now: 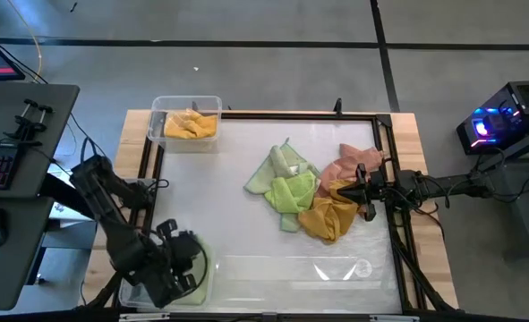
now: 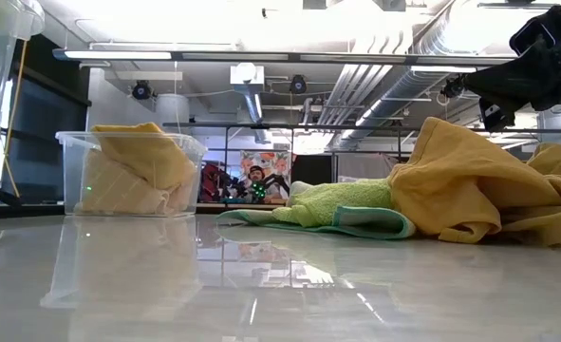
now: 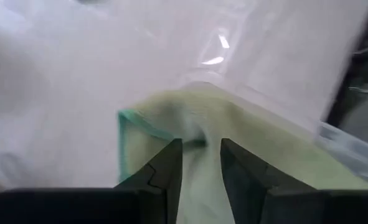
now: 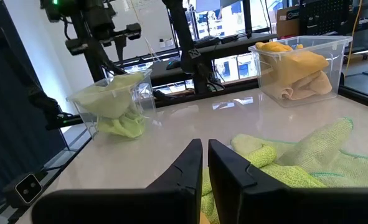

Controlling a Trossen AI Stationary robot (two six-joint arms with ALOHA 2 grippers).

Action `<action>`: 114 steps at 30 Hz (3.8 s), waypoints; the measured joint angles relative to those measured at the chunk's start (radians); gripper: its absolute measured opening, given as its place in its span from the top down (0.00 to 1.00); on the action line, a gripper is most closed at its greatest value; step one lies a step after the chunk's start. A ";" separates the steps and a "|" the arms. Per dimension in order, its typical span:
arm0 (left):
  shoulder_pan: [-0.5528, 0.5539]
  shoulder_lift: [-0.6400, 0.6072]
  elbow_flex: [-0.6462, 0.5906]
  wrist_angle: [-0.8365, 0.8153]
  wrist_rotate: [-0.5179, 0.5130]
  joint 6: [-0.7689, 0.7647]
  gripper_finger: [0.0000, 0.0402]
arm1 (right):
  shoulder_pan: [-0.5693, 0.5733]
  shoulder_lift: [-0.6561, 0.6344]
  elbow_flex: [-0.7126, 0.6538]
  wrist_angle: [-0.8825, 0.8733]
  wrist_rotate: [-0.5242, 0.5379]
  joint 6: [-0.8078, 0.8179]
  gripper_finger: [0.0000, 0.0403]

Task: Sort towels by color in basket
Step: Put the bottom green towel into the bottom transparent bin

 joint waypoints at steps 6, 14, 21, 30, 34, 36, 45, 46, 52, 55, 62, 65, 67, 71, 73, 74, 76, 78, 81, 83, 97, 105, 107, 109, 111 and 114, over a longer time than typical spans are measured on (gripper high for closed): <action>-0.002 0.073 -0.001 0.016 0.000 0.033 0.86 | 0.000 0.000 0.000 0.000 0.000 0.000 0.94; -0.002 0.145 -0.001 0.044 0.102 0.058 0.99 | 0.000 0.000 0.000 0.000 0.000 0.000 0.94; -0.003 0.154 -0.001 0.066 0.123 0.064 1.00 | 0.000 0.000 0.000 0.000 0.000 0.000 0.94; 0.011 0.152 -0.001 0.131 0.213 0.067 1.00 | 0.000 0.000 0.000 0.000 0.000 0.000 0.94; 0.029 0.152 -0.001 0.156 0.233 0.090 1.00 | 0.000 0.000 0.000 0.000 0.000 0.000 0.94; 0.043 0.152 -0.001 0.157 0.256 0.098 1.00 | 0.000 0.000 0.000 0.000 0.000 0.000 0.94; 0.106 0.106 -0.001 0.131 0.352 0.138 1.00 | 0.000 0.000 0.000 0.000 0.000 0.000 0.94; 0.111 0.086 -0.001 0.116 0.366 0.121 1.00 | 0.000 0.000 0.000 0.000 0.000 0.000 0.94; 0.088 -0.052 -0.001 0.038 0.255 0.052 1.00 | 0.000 0.000 0.000 0.000 0.000 0.000 0.94; 0.059 -0.101 -0.001 0.050 -0.048 0.149 1.00 | 0.000 0.000 0.000 0.000 0.000 0.000 0.94; 0.131 -0.110 -0.001 0.196 -0.332 0.421 1.00 | 0.000 0.000 0.000 0.000 0.000 0.000 0.94; 0.183 -0.083 -0.001 0.278 -0.244 0.568 1.00 | 0.000 0.000 0.000 0.000 0.000 0.000 0.94; 0.208 -0.066 -0.001 0.313 -0.163 0.632 1.00 | 0.000 0.000 0.000 0.000 0.000 0.000 0.94; 0.228 -0.048 -0.001 0.294 0.033 0.621 0.99 | 0.000 0.000 0.000 0.000 0.000 0.000 0.94; 0.215 -0.046 -0.001 0.224 0.085 0.549 0.99 | 0.000 0.000 0.000 0.000 0.000 0.000 0.94; 0.205 -0.046 -0.001 0.181 0.074 0.500 0.99 | 0.000 0.000 0.000 0.000 0.000 0.000 0.94; 0.181 -0.047 -0.001 0.100 0.025 0.398 0.99 | 0.000 0.000 0.000 0.000 0.000 0.000 0.94; 0.164 -0.046 -0.009 0.074 0.024 0.322 0.99 | 0.000 0.000 0.000 0.000 0.000 0.000 0.94; 0.136 -0.045 -0.052 0.104 0.039 0.261 0.99 | 0.000 0.000 0.000 0.000 0.000 0.000 0.94; 0.121 -0.045 -0.102 0.164 0.050 0.231 0.99 | 0.000 0.000 0.000 0.000 0.000 0.000 0.94; -0.005 -0.044 -0.312 0.277 0.318 -0.099 0.99 | 0.000 0.000 0.000 0.000 0.000 0.000 0.94; -0.019 -0.103 -0.210 0.264 0.299 -0.129 0.99 | 0.000 0.000 0.000 0.000 0.000 0.000 0.94; -0.024 -0.123 -0.192 0.264 0.213 -0.112 0.99 | 0.000 0.000 0.000 0.000 0.000 0.000 0.94; -0.023 -0.138 -0.193 0.237 0.138 -0.100 1.00 | 0.000 0.000 0.000 0.000 0.000 0.000 0.94; -0.014 -0.138 -0.205 0.180 0.112 -0.118 1.00 | 0.000 0.000 0.000 0.000 0.000 0.000 0.94; -0.002 -0.137 -0.257 0.118 0.108 -0.171 1.00 | 0.000 0.000 0.000 0.000 0.000 0.000 0.94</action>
